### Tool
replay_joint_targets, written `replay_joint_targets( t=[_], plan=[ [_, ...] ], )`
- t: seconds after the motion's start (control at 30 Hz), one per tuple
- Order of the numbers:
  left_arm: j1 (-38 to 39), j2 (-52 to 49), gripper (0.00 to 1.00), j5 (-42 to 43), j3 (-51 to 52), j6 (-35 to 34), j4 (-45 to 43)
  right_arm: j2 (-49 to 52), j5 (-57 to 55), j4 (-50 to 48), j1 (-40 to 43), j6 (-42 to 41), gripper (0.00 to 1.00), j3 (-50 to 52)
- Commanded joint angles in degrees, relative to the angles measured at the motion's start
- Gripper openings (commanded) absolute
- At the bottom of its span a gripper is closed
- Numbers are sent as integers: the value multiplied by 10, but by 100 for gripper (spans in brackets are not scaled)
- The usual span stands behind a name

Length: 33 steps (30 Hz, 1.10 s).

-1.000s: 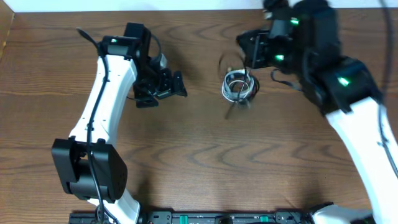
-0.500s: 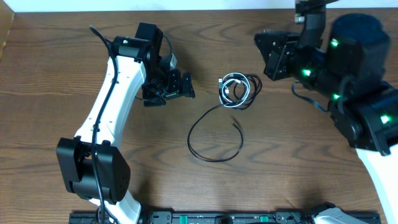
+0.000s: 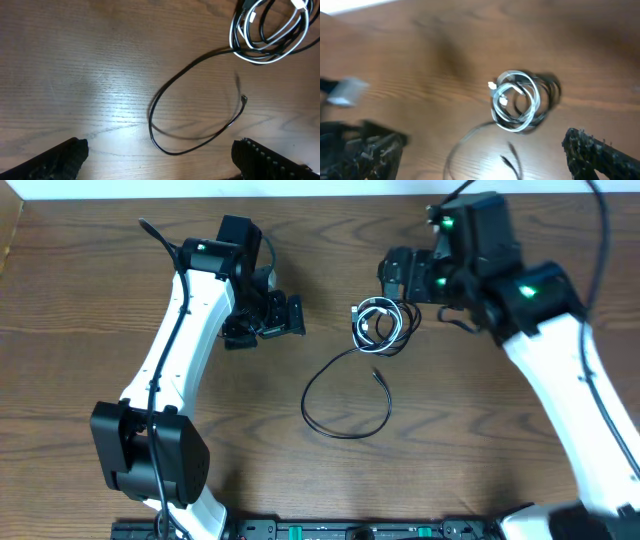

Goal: Untangle cables
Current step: 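Lift the black cable with the right gripper, pulling it up and right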

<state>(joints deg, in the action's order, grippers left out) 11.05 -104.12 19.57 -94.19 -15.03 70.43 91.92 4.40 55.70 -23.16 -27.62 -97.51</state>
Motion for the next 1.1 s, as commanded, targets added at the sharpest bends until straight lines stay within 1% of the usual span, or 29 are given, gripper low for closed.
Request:
replay_joint_targets(
  t=[0.0,0.03,0.1,0.17,0.3,0.37,0.47,0.53,0.6,0.63,0.7,0.73,0.77,0.9,1.07],
  plan=[
    [1,-2,98,-12,2,-3,2,68,-30,9,4,-1,99,-2],
    [1,-2,98,-12,2,-3,2,90,-30,9,8,-3,99,-2],
    [1,-2,98,-12,2,-3,2,129,-30,10,18,-12,96,-2],
    [1,-2,98,-12,2,-3,2,164,-15,9,32,-14,85,-2],
    [1,-2,98,-12,2,-3,1,234,71,8,68,-10,66,-2],
    [1,-2,98,-12,2,-3,-1,263,89,8,79,-10,58,-2],
    [1,-2,98,-12,2,-3,-3,299,84,4,83,-10,56,-2],
    [1,-2,98,-12,2,-3,-3,322,84,4,85,-10,51,-2],
    [1,-2,98,-12,2,-3,-3,341,84,2,87,-10,41,-2],
    [1,-2,98,-12,2,-3,-3,348,84,2,87,-10,33,-2],
    [1,-2,98,-12,2,-3,-3,358,84,0,88,-10,22,-2],
    [1,-2,98,-12,2,-3,-3,361,84,0,88,-10,10,-2],
    [1,-2,98,-12,2,-3,-3,361,84,0,88,-10,1,-3],
    [1,-4,98,-12,2,-3,-3,348,107,8,91,-10,1,-13],
    [1,-4,98,-12,2,-3,-3,287,122,50,103,-1,1,-53]
  ],
)
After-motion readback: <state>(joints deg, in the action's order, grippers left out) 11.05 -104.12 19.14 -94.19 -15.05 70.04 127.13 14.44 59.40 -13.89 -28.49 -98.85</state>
